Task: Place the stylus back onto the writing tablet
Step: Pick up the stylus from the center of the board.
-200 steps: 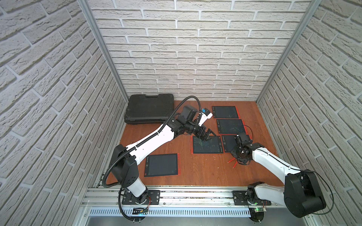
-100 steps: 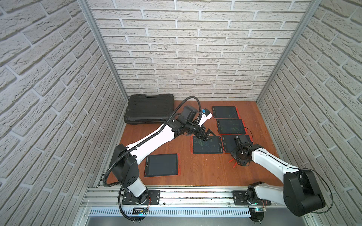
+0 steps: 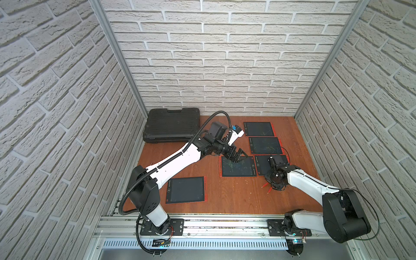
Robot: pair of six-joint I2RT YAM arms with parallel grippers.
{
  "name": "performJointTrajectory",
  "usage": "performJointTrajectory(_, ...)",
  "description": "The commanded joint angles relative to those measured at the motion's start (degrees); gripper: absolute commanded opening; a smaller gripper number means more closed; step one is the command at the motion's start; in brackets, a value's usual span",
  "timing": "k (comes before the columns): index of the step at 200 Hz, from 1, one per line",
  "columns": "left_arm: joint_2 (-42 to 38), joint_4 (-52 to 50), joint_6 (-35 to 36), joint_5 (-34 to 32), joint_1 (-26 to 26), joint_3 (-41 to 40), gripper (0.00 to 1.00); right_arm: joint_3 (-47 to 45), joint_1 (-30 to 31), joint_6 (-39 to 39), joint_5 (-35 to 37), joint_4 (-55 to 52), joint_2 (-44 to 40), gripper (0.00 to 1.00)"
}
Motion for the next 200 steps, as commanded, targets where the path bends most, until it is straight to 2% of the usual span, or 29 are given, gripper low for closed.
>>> performJointTrajectory(1,0.5,0.1,0.9,-0.2,-0.3,0.5,0.98,-1.0,-0.3,1.1,1.1,1.2,0.8,0.21)
performJointTrajectory(107,0.7,-0.1,1.0,-0.4,-0.3,0.7,0.98,-1.5,-0.3,0.4,1.6,2.1,1.4,0.11)
performJointTrajectory(200,0.8,-0.2,0.8,-0.4,-0.3,0.8,0.98,-1.4,3.1,-3.0,4.2,-0.3,-4.6,0.1)
